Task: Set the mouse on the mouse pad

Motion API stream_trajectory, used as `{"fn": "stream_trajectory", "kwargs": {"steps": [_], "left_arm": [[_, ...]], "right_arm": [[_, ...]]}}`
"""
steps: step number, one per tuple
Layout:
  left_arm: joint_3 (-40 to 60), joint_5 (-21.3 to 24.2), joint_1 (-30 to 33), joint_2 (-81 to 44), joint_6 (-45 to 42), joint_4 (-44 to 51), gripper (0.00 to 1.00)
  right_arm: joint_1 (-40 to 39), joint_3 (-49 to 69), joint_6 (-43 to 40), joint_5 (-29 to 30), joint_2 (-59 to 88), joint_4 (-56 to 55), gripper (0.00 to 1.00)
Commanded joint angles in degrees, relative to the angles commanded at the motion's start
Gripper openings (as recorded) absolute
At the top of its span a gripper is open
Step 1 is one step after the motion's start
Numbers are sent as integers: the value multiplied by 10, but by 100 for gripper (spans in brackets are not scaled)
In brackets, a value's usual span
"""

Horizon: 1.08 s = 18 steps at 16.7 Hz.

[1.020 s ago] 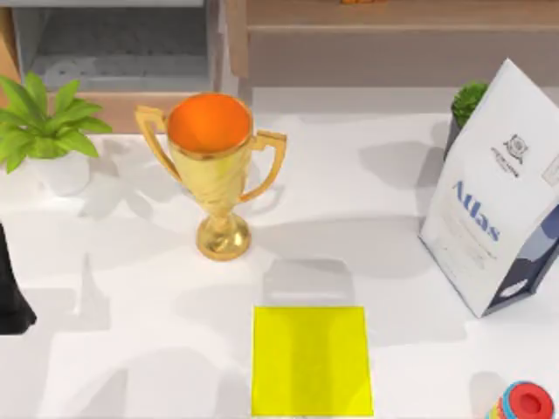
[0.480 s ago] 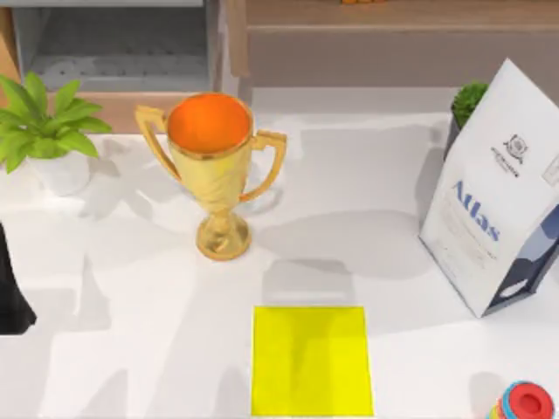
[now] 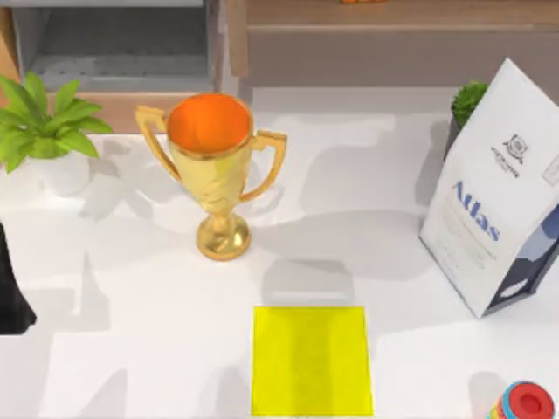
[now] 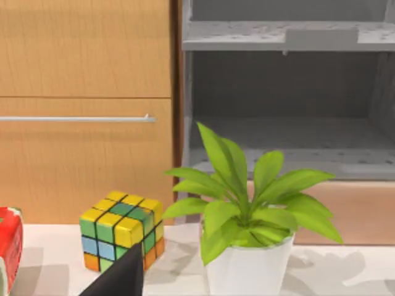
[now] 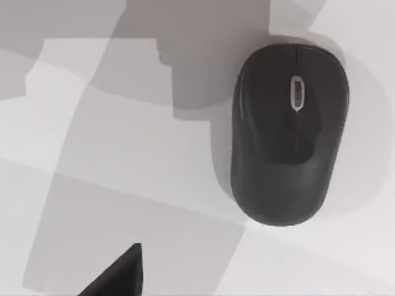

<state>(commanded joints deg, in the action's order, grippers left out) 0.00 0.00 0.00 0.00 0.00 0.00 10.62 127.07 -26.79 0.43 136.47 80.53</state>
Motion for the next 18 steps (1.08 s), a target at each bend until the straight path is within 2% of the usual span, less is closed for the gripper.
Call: {"fn": "stream_trajectory", "kwargs": {"steps": [5,13,18], "left_arm": [[0,0,0,0,0,0,100],[0,0,0,0,0,0,100],[0,0,0,0,0,0,100]], "right_arm": [[-2,-11,1,0,1,-10,100],[-1,-162,1,0,27,-192,100],[-1,-174,1,0,31,-205,100]]}}
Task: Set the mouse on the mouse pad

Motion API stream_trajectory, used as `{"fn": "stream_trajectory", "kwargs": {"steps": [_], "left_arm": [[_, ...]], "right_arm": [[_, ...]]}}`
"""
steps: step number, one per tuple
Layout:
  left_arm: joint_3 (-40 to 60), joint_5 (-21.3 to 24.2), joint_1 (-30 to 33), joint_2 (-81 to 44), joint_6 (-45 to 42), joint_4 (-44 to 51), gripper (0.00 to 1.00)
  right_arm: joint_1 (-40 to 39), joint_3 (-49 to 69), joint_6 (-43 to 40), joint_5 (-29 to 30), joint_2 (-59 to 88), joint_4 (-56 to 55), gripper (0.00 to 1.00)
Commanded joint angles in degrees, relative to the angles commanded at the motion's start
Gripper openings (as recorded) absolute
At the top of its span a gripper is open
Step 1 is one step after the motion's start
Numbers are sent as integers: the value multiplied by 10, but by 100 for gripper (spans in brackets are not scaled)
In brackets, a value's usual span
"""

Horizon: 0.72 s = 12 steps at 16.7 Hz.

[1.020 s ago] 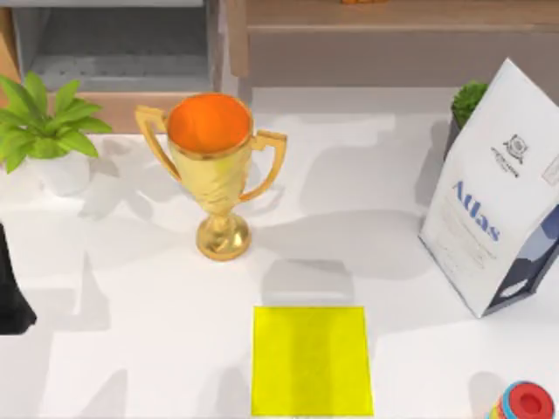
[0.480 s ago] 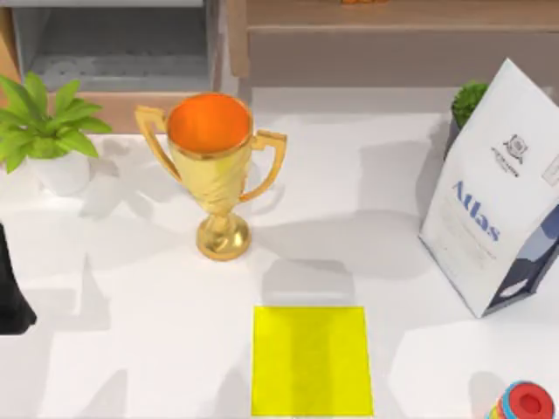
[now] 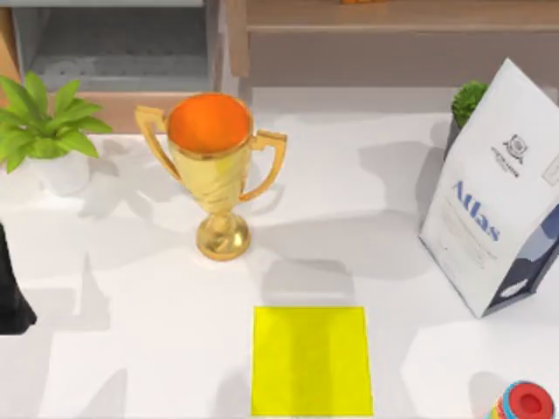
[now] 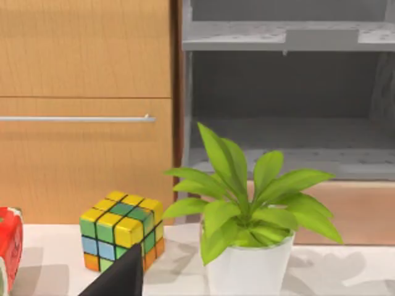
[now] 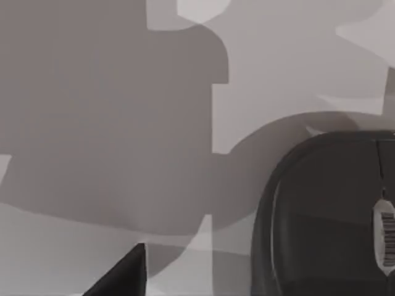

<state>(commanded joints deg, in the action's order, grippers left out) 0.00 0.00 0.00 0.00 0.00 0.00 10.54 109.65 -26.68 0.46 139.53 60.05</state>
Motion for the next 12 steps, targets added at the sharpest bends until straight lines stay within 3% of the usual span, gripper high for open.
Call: {"fn": "stream_trajectory", "kwargs": {"steps": [12], "left_arm": [[0,0,0,0,0,0,100]], "right_arm": [[0,0,0,0,0,0,10]]}}
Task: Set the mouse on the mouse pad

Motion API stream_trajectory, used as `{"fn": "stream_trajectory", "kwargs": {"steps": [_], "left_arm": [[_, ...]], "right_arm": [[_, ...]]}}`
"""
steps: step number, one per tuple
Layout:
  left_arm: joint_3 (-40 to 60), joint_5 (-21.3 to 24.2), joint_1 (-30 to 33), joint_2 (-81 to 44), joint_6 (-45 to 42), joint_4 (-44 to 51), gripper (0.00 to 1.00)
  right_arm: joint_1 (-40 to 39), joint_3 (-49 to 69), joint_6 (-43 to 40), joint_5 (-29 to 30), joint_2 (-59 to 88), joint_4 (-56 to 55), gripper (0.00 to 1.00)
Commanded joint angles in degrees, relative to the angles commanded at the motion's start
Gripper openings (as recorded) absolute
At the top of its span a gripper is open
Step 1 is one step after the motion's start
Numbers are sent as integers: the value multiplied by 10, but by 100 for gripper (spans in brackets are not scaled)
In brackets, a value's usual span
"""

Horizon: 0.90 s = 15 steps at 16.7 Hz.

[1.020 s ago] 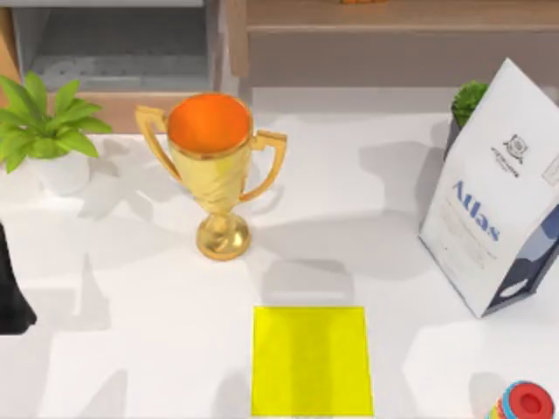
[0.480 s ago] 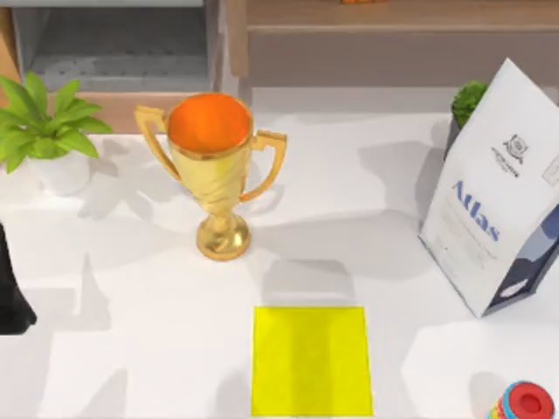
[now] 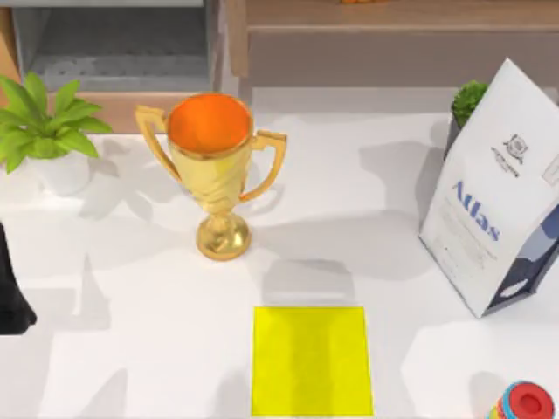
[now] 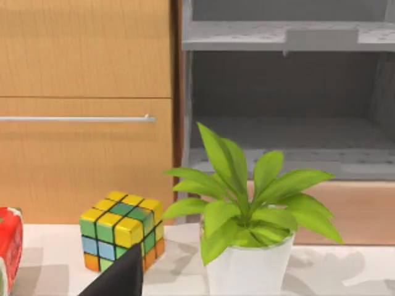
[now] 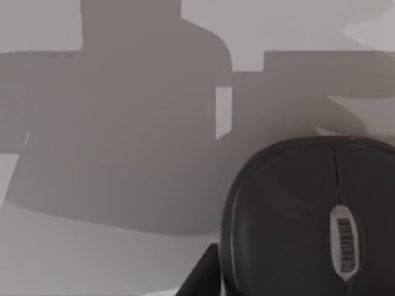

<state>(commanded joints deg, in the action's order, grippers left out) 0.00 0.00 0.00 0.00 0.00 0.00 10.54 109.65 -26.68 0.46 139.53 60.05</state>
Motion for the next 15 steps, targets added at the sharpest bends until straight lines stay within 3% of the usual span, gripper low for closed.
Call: {"fn": "stream_trajectory", "kwargs": {"steps": [2,11,15], "left_arm": [[0,0,0,0,0,0,100],[0,0,0,0,0,0,100],[0,0,0,0,0,0,100]], "right_arm": [[0,0,0,0,0,0,0],[-2,3,5,-7,-15,8,0],[0,66,5,-7,-19,75,0]]}}
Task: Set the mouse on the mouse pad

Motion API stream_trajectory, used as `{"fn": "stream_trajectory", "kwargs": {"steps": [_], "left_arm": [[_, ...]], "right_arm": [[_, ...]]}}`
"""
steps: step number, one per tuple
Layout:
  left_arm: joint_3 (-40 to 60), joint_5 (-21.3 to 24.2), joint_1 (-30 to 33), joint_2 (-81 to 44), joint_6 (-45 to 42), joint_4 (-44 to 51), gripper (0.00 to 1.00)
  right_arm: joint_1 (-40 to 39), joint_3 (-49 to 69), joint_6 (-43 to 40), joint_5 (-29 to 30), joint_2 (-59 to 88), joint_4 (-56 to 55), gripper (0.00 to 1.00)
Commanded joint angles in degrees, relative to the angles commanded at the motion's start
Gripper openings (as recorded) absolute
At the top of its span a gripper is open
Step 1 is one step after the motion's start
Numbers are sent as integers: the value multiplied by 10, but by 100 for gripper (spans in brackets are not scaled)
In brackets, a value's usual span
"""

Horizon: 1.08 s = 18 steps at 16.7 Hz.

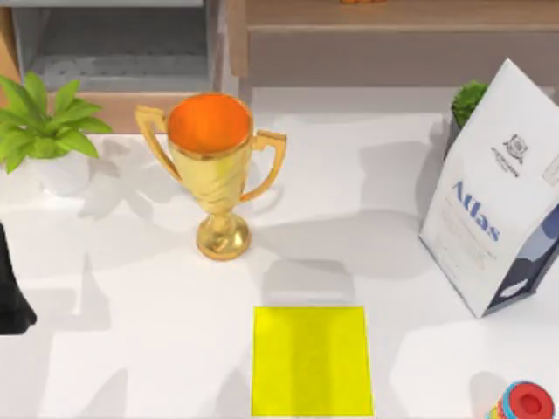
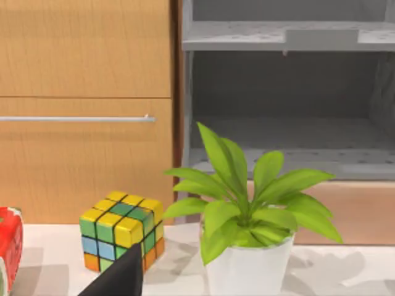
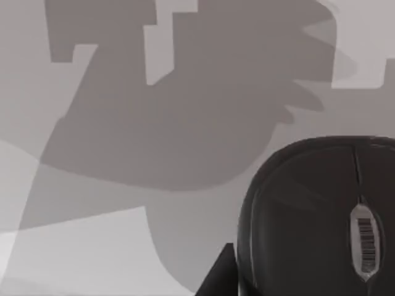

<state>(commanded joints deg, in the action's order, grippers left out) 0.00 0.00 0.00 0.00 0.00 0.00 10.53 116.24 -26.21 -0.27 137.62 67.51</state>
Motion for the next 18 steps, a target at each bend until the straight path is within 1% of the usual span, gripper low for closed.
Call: {"fn": "stream_trajectory", "kwargs": {"steps": [3,5,7,12,15,18], "left_arm": [[0,0,0,0,0,0,100],[0,0,0,0,0,0,100],[0,0,0,0,0,0,100],[0,0,0,0,0,0,100],[0,0,0,0,0,0,100],[0,0,0,0,0,0,100]], "right_arm": [[-1,78,-2,0,-7,92,0],[-1,115,-2,0,-13,130,0],[-1,128,-1,0,-16,144,0],[-8,128,5,0,-20,137,0],[-60,131,57,-4,-62,95,0],[-155,124,155,-18,-127,40,0]]}}
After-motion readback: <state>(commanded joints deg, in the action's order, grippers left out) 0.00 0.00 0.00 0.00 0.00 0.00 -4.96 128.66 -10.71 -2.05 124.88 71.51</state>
